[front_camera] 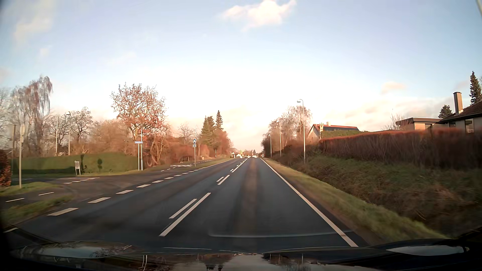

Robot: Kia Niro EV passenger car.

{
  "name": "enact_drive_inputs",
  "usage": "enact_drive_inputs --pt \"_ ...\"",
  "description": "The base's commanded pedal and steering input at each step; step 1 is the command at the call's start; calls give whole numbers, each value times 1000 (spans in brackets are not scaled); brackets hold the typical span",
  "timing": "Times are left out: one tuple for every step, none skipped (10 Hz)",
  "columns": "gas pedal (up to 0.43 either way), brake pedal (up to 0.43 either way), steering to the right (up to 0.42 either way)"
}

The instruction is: Follow the waypoints while adhering to traffic rules and regulations

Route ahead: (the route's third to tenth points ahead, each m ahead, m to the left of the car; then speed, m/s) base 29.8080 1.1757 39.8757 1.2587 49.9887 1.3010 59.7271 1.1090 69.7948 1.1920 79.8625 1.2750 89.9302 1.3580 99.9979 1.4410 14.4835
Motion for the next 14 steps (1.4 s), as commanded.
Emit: enact_drive_inputs --pt "197 0 3" --pt "197 0 3" --pt "197 0 3" --pt "197 0 3" --pt "189 0 3" --pt "189 0 3" --pt "177 0 3" --pt "169 0 3" --pt "157 0 3" --pt "157 0 3" --pt "150 0 3" --pt "150 0 3" --pt "150 0 3" --pt "150 0 1"
